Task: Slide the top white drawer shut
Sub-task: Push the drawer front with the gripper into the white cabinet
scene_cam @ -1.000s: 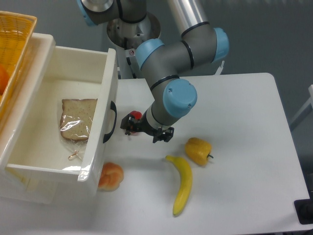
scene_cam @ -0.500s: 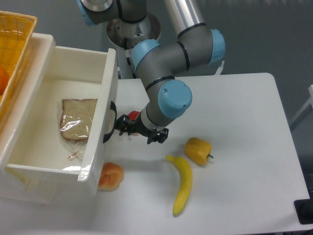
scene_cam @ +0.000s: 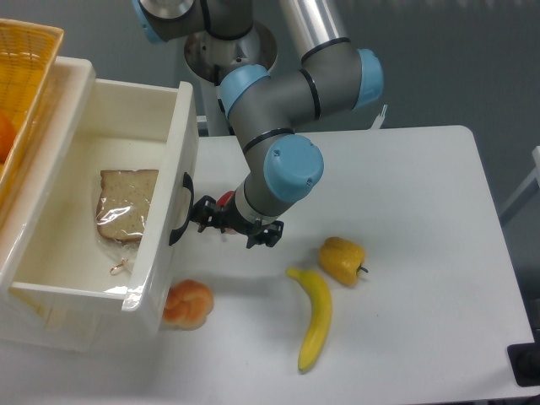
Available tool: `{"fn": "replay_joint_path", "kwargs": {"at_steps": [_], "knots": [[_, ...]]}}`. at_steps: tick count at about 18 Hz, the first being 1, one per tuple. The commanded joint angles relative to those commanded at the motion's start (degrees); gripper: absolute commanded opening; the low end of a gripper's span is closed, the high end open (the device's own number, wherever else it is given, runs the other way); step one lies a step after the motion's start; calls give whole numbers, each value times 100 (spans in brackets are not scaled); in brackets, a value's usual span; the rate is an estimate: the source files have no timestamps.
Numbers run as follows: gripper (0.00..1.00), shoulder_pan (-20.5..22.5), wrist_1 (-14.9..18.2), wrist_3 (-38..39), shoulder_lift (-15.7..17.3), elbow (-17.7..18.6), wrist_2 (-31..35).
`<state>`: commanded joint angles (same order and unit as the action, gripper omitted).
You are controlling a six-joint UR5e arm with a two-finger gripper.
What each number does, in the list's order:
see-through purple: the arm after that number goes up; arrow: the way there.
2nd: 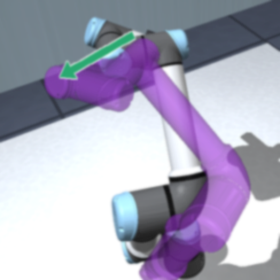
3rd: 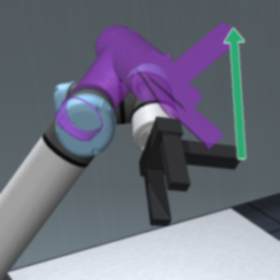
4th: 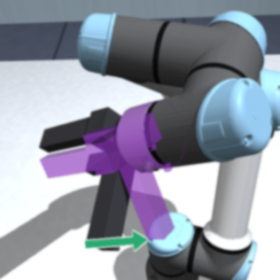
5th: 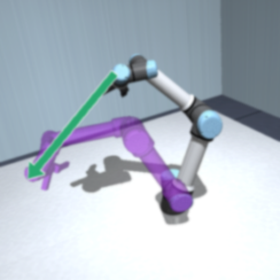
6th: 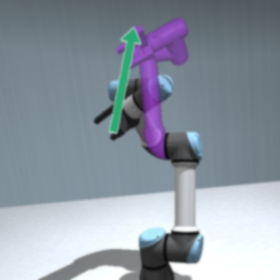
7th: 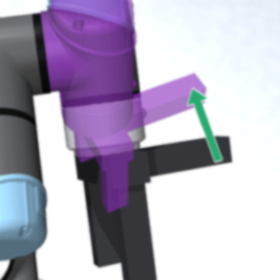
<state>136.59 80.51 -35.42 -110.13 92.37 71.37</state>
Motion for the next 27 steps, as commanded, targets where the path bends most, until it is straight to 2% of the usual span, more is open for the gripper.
{"fn": "replay_joint_path", "kwargs": {"at_steps": [22,27], "knots": [[100,-597,-18,96,202,0,44],[100,-791,-281,316,167,35,62]]}}
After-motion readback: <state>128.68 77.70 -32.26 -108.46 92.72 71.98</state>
